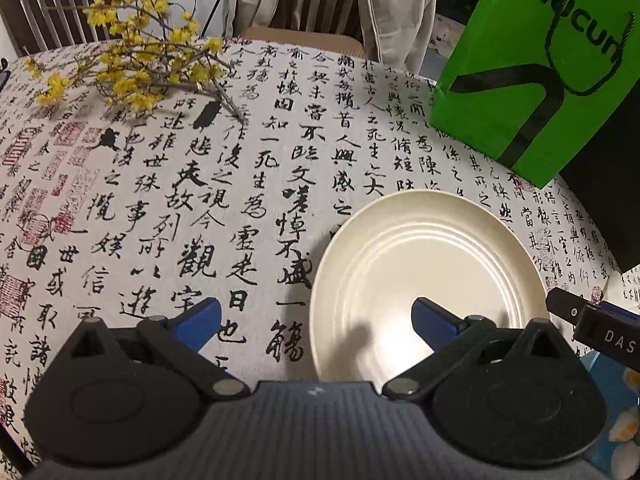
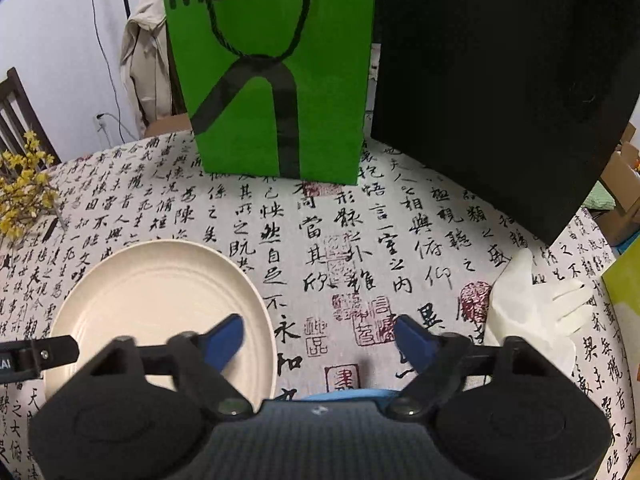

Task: Organize plates and bowls
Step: 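Bring both grippers down to the rim of the cream plate, then open both grippers and close them on the cream plate rim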

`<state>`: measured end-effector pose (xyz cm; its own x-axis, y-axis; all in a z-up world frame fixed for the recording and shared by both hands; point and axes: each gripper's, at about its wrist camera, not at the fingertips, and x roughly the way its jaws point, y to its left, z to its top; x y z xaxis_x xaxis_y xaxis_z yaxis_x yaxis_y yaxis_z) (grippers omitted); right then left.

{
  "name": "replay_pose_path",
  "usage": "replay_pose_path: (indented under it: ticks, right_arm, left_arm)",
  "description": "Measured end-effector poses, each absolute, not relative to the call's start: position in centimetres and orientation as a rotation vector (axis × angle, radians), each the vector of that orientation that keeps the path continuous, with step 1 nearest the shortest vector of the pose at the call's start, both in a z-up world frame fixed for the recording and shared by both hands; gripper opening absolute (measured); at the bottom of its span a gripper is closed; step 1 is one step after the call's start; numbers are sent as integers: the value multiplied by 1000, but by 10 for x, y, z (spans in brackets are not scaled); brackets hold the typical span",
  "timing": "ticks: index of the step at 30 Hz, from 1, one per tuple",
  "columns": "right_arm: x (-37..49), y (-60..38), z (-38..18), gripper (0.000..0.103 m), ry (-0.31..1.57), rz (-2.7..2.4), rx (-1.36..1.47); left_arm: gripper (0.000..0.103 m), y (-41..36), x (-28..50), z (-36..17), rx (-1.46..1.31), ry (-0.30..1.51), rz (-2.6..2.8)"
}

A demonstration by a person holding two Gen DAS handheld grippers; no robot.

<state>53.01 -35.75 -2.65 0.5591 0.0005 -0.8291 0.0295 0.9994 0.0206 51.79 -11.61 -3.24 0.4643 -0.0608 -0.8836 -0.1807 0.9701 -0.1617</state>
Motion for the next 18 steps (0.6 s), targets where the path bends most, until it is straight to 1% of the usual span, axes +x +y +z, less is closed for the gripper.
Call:
replay_pose_path:
  ticks: [1, 5, 7, 12, 16, 18]
  right_arm:
    - [530, -356, -27, 72, 978, -12, 26]
    - [533, -350, -29, 62, 982, 4, 15]
    - [534, -348, -30, 52, 985, 10, 9]
    - [537, -345, -33, 46, 1000, 22, 11]
    - [538, -344, -35, 43, 1006, 26, 3]
    - [539, -342, -37, 42, 1011, 31, 3]
  left_arm:
    - [103, -116, 519, -34, -248, 1090, 77]
    - [103, -115, 520, -37, -247, 1088, 92]
    - [103, -115, 521, -38, -250, 1090, 94]
    - [103, -114, 522, -40, -248, 1088, 103]
    - [102, -113, 523, -41, -254, 1087, 108]
    - [95, -112, 525, -42, -262, 1092, 108]
